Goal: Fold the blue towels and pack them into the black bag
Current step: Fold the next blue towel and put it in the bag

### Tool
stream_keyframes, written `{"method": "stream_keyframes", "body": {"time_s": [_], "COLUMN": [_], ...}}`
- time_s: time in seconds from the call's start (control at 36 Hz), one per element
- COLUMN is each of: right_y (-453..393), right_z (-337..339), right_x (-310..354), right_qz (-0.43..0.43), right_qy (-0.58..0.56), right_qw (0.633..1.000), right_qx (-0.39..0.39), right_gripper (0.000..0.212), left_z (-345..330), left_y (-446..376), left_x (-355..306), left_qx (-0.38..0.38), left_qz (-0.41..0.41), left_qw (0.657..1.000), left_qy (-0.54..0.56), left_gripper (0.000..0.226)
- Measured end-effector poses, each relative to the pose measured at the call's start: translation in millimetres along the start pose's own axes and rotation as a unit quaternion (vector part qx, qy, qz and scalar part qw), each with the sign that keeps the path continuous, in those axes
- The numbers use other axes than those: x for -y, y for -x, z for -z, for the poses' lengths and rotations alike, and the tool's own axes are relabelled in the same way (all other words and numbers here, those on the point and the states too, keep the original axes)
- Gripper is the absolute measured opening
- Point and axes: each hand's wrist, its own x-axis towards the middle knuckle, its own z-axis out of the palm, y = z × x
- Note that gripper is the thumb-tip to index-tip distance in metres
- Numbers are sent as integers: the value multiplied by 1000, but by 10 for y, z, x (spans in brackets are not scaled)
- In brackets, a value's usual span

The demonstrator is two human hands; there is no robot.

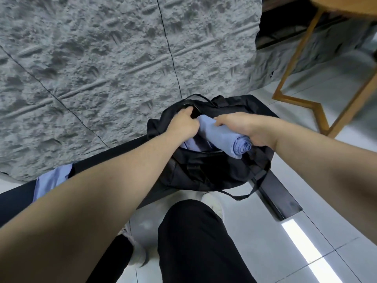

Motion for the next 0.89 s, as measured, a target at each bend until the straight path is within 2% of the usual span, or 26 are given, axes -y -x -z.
{"method": "stream_keyframes", "body": {"time_s": [0.17, 0.28, 0.42, 0.61, 0.69, 0.75, 0.89], "right_y": [-235, -519, -842, -1017, -1031, -1018, -960], "right_z": [-115, -210, -312, -450, -459, -451, -380], "right_x": [63, 76, 11, -116, -155, -155, -151], "right_qz": [16, 75, 86, 106, 96, 78, 67], "right_qy": [-68, -34, 4, -5, 17, 62, 120], "right_qw": [997, 996, 995, 991, 990, 991, 987], "right_qx": [-13, -34, -58, -79, -104, -93, -88], "right_gripper": [26, 46, 53, 55, 52, 51, 48], "left_z": [-11, -87, -163, -201, -202, -203, -225], "left_y": [-118, -169, -207, -106, -42, -12, 11], "left_x": [10, 60, 125, 200, 210, 199, 164], "left_qx": [-63, -53, -28, 17, 30, 29, 63], "left_qz": [-28, -70, -76, -135, -143, -141, -150], "left_qw": [991, 990, 995, 990, 987, 986, 971], "left_qy": [118, 110, 57, -22, -62, -83, -173], "left_gripper": [69, 72, 63, 48, 55, 60, 59]}}
